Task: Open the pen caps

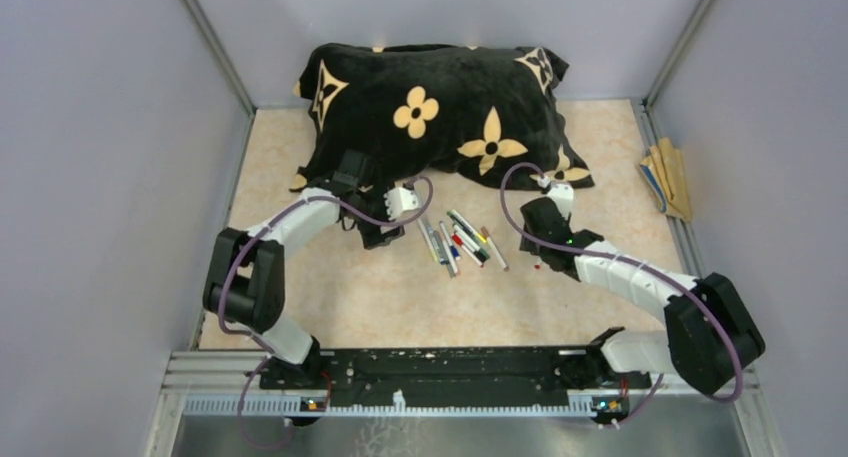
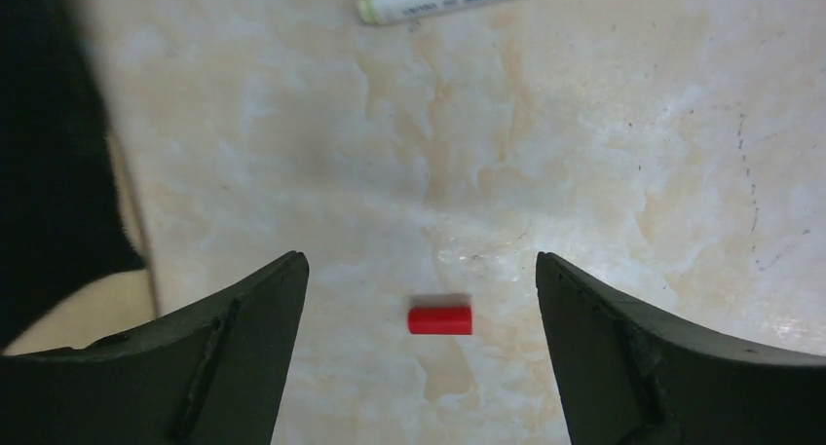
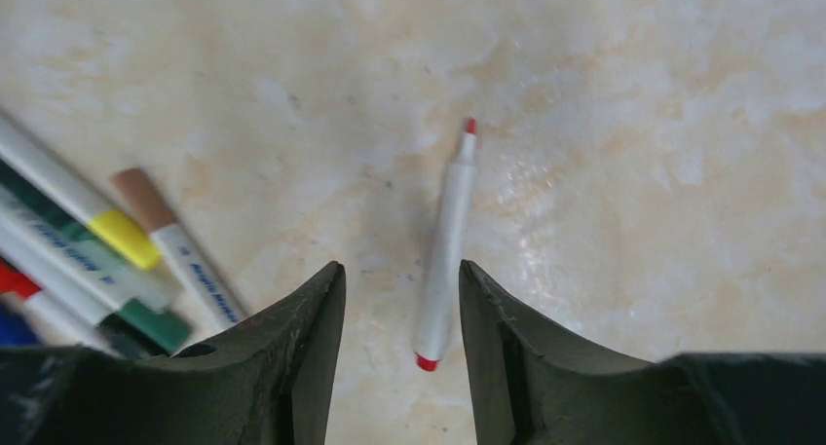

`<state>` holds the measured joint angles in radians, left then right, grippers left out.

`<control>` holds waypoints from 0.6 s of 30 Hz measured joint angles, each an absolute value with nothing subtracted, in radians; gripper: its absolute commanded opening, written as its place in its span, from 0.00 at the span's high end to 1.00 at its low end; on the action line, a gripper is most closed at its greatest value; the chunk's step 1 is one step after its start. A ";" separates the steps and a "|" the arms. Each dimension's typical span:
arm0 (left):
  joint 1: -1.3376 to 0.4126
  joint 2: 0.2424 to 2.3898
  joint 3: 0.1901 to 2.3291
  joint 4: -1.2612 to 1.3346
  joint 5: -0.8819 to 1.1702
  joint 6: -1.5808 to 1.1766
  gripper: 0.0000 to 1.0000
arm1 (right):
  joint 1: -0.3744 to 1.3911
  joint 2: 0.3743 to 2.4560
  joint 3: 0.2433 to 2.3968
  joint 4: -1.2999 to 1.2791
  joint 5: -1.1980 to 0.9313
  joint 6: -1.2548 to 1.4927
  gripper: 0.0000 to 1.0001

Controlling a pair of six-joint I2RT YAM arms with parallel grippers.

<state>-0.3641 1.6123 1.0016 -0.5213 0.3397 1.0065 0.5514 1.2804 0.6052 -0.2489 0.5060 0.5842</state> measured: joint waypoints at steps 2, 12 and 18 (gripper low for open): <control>-0.354 1.601 1.061 -0.566 0.364 0.994 0.01 | 0.551 1.257 0.638 -0.245 0.462 0.543 0.43; -0.265 1.485 1.298 -0.678 0.535 0.904 0.01 | 0.616 1.325 0.722 -0.120 0.171 0.388 0.42; -0.190 1.466 1.246 -0.733 0.548 0.947 0.07 | 0.625 1.412 0.712 -0.107 0.102 0.368 0.45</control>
